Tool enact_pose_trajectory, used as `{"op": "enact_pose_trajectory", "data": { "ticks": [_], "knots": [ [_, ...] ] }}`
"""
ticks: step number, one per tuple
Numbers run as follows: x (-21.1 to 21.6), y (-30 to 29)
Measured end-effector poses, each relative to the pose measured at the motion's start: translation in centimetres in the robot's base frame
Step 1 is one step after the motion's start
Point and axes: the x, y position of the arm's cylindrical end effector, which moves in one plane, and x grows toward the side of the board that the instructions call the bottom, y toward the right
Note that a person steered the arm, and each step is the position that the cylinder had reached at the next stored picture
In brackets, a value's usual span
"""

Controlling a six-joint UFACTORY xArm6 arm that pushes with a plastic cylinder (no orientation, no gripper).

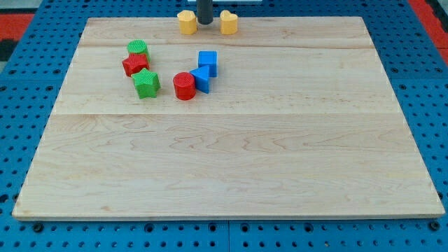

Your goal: Slide the yellow blocks

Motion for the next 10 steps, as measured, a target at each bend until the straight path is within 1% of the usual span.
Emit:
{"op": "enact_pose_trajectory", "data": {
  "ticks": [1, 2, 3, 4, 5, 7, 8, 10],
  "knots": [
    [-0.1, -0.8],
    [0.0, 0.0],
    [0.0, 5.0],
    [0.7, 4.6],
    [2.5, 0.1],
    [7.1, -6.0],
    [10.9, -3.0],
    [11.5, -1.3]
  ]
}}
